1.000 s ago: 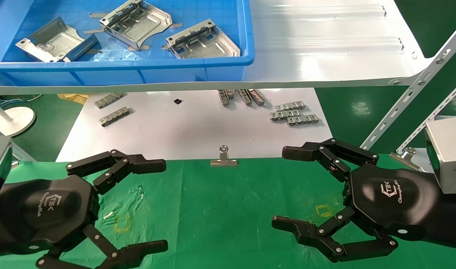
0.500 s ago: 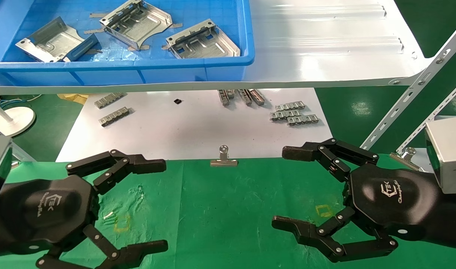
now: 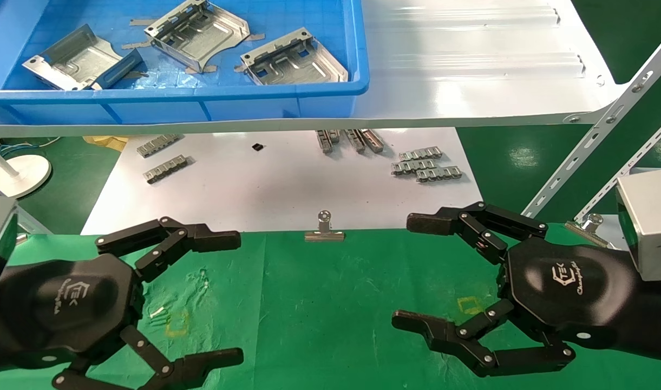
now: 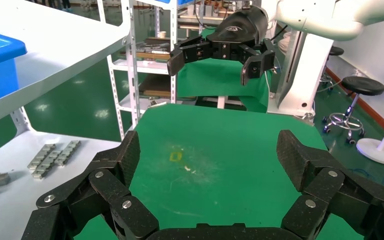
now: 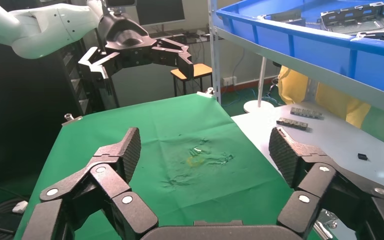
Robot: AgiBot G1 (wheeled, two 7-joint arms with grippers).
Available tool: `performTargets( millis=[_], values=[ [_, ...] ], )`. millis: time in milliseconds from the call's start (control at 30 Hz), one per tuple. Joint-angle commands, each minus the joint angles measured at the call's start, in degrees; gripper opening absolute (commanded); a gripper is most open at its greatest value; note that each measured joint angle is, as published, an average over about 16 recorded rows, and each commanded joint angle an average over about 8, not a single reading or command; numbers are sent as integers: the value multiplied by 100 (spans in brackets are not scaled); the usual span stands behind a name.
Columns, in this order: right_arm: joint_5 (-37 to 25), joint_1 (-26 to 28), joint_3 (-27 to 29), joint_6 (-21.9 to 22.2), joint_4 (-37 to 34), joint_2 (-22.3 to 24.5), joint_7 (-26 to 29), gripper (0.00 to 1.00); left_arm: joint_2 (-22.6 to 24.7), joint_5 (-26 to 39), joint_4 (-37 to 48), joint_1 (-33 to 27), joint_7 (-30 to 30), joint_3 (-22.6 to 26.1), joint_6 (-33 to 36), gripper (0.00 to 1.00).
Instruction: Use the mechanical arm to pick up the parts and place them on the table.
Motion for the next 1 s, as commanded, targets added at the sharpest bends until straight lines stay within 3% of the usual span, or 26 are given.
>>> performTargets(
  millis=[33, 1000],
  values=[
    [0, 0, 0, 0, 0, 0, 0, 0, 0, 0, 0, 0, 0, 0, 0, 100],
    [0, 0, 0, 0, 0, 0, 0, 0, 0, 0, 0, 0, 0, 0, 0, 100]
  ],
)
